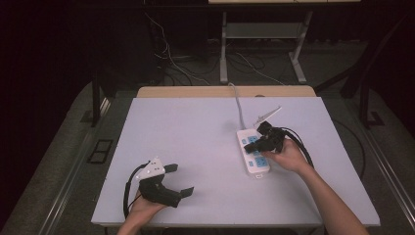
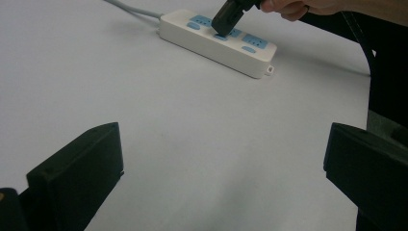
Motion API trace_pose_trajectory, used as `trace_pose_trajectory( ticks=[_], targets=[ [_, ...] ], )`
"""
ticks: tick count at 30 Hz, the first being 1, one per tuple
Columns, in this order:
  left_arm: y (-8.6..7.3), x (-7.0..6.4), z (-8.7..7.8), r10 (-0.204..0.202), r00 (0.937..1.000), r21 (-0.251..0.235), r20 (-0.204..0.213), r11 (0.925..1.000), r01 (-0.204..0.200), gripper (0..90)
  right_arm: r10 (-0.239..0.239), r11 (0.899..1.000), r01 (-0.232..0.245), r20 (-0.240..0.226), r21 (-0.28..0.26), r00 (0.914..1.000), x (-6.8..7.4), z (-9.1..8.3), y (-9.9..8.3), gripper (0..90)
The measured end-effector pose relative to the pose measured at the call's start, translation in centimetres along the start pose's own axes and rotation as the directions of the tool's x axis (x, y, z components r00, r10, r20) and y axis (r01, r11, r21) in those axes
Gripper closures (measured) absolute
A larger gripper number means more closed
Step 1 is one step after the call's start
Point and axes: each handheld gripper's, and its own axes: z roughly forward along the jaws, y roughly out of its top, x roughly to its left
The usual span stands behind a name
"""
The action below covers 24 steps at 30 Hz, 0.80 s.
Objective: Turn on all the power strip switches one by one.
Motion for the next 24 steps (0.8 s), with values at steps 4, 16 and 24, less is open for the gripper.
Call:
trace_pose_trajectory(
  ticks=[4,16,24],
  targets=[
    [0.01,-0.09,0.05,0.001,1.0000,0.002,0.002,1.0000,-0.001,0.0,-0.002,1.000,0.002,-0.002,-0.001,1.0000,-0.06,0.04,-0.08,90.0],
    [0.00,-0.19,0.15,0.003,1.0000,0.005,0.003,1.0000,-0.003,0.0,0.007,1.000,-0.007,-0.016,-0.017,0.9998,-0.30,0.10,-0.34,90.0],
    [0.01,-0.26,0.17,0.005,1.0000,0.004,0.005,1.0000,-0.005,0.0,0.005,1.000,-0.005,-0.011,-0.014,0.9999,-0.24,0.13,-0.33,90.0]
  ],
)
